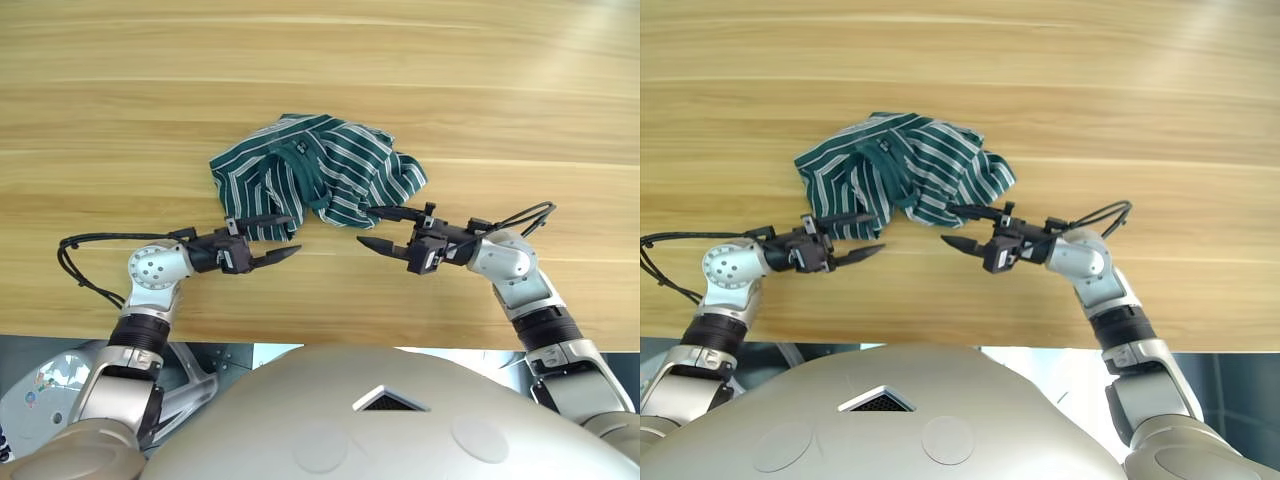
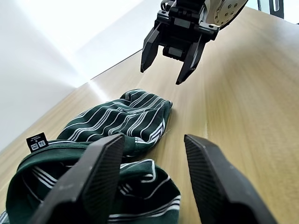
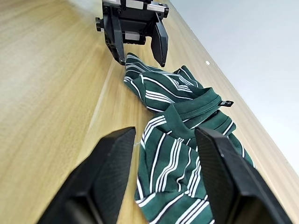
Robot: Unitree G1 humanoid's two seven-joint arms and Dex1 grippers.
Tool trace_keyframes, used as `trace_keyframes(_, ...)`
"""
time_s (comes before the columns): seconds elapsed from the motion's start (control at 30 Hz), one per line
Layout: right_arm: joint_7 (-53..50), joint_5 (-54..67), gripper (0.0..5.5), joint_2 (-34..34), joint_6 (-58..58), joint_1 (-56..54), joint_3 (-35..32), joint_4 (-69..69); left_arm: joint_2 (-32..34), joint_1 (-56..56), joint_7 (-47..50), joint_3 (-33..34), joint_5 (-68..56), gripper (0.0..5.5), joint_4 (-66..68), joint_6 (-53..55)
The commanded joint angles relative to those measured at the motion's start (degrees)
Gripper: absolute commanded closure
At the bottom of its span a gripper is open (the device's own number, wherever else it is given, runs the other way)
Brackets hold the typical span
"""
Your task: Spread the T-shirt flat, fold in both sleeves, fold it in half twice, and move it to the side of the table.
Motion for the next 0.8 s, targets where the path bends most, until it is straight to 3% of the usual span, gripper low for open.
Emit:
trace_keyframes(0.03,-0.8,-0.7,3.15,-0.9,-0.6,-1.1,0.3,0.4,0.7,-1.1,0.5,-0.7,0.0,3.12,0.3,-0.5)
trace_keyframes(0.8,-2.4,-1.1,3.15,-1.1,-0.8,-2.0,2.2,0.6,1.8,-0.4,0.8,-1.1,-0.5,3.12,-0.8,-0.6)
